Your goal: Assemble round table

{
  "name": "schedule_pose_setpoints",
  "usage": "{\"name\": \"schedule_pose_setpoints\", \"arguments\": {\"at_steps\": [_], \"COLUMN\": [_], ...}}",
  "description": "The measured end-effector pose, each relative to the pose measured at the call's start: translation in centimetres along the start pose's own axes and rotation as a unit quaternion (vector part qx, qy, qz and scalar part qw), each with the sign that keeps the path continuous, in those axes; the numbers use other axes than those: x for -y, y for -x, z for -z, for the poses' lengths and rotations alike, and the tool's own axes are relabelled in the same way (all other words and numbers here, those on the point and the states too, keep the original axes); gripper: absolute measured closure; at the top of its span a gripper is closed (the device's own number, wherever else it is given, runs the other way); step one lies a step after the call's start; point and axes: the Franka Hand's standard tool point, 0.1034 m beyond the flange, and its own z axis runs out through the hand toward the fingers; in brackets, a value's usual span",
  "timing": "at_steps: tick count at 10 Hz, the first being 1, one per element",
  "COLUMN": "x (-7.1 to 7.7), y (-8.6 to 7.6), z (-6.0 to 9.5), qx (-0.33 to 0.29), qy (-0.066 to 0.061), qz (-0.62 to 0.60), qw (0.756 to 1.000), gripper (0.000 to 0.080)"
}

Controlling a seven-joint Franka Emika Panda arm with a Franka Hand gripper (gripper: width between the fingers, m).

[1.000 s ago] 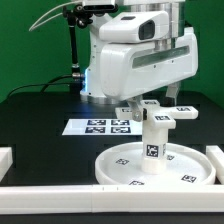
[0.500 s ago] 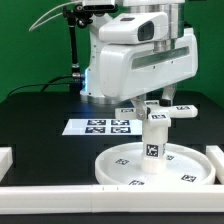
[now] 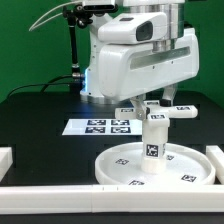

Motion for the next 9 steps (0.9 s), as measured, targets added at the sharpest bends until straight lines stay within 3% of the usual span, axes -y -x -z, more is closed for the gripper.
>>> {"name": "schedule_pose_setpoints", "arguments": {"at_steps": [3, 5, 8, 9], "x": [-0.09, -0.34, 0.15, 0.25], "y": [0.14, 0.39, 0.28, 0.15], "z": [-0.06, 0.01, -0.06, -0.07], "qx": [-0.027, -0.039, -0.04, -0.041], "qy": [0.003, -0.02, -0.033, -0.034], "qz": [-0.166, -0.325, -0.487, -0.51], "qw": [0.986, 0.945, 0.872, 0.858], "gripper": [0.0356, 0.0354, 0.0354, 0.0354]}}
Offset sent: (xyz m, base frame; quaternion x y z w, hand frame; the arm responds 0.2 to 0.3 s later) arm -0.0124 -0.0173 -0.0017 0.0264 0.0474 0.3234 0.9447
